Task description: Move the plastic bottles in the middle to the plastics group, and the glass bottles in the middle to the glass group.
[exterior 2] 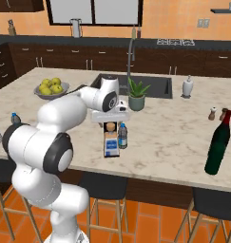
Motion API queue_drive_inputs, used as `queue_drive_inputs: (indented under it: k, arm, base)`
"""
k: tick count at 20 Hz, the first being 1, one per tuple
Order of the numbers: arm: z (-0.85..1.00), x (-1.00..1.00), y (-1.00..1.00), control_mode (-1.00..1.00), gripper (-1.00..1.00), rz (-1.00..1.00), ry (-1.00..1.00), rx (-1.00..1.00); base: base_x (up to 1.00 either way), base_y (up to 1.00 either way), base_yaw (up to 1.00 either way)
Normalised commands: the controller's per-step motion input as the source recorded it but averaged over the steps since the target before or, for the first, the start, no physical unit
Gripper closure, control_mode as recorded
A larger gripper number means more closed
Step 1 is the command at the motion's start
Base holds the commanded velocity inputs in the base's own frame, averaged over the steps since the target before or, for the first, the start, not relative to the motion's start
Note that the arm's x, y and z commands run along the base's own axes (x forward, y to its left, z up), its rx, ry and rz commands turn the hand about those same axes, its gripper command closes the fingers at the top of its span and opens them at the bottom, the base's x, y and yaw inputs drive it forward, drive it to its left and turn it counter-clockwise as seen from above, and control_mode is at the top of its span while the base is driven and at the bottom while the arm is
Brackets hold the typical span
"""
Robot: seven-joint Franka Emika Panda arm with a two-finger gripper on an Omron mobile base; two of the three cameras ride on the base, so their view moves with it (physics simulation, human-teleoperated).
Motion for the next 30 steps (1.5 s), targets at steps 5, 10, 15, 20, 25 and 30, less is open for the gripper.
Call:
queue_drive_inputs:
  k: [5, 10, 15, 20, 25, 30]
  arm:
    - [-0.35, -0.02, 0.00, -1.00, -1.00, 0.00, 0.00, 0.00]
    - [-0.02, 0.00, 0.00, -1.00, 1.00, 0.00, 0.00, 0.00]
    - [0.00, -0.05, 0.00, -1.00, 1.00, 0.00, 0.00, 0.00]
    - [0.28, -0.81, 0.00, -1.00, 1.00, 0.00, -0.03, 0.00]
    - [0.64, -0.86, -0.20, -1.00, 1.00, 0.01, 0.00, 0.00]
    - [0.66, -0.26, -0.68, -1.00, 1.00, 0.00, 0.00, -0.03]
  base:
    - [0.00, 0.00, 0.00]
    - [0.00, 0.00, 0.00]
    - [0.00, 0.00, 0.00]
    - [0.00, 0.00, 0.00]
    - [0.00, 0.00, 0.00]
    - [0.00, 0.00, 0.00]
